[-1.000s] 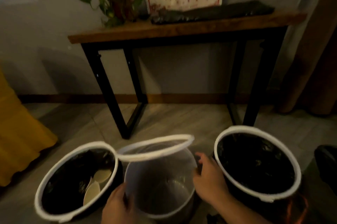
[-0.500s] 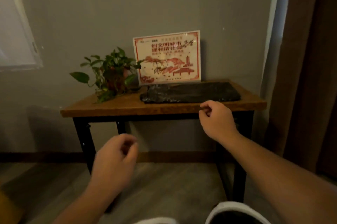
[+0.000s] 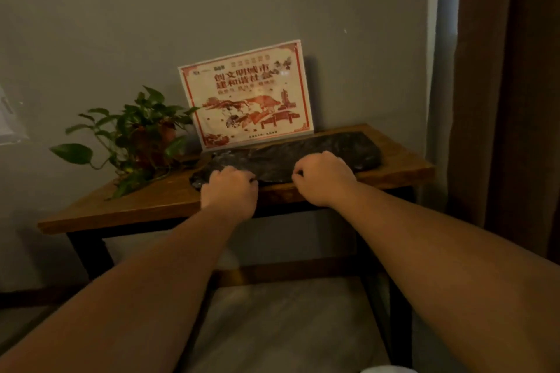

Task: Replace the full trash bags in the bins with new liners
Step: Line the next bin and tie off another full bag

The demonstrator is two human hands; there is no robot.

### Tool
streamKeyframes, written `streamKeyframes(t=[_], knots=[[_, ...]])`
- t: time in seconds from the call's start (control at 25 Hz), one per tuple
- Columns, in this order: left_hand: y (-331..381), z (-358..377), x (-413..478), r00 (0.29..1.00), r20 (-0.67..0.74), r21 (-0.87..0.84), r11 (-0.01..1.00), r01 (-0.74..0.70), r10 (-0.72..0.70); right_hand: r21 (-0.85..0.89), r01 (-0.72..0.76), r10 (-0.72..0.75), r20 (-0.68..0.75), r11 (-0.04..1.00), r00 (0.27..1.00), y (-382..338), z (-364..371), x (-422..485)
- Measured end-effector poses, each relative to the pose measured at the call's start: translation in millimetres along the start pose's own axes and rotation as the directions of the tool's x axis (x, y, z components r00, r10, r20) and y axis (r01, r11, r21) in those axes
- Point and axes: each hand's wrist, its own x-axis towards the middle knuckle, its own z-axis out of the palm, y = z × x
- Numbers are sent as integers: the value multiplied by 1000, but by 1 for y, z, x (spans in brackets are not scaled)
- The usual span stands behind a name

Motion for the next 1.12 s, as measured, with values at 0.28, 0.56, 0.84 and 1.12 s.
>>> streamKeyframes(t=[0.28,0.56,0.84,1.12], knots=[[16,17,2,964,-257,-178,984,20,-66,-113,34,-59,-223,993,973,-14,6,-9],[-12,7,-118,849,-520,-367,922,-120,-96,-106,337,-317,-673,936,668,-48,4,-106],[-69,-33,-212,877,-477,-494,845,-206,-65,-204,423,-429,-718,883,549,-93,-4,-182],[-100,-45,-263,904,-364,-664,743,-84,-223,738,-219,659,-379,639,649,-77,71,-270]])
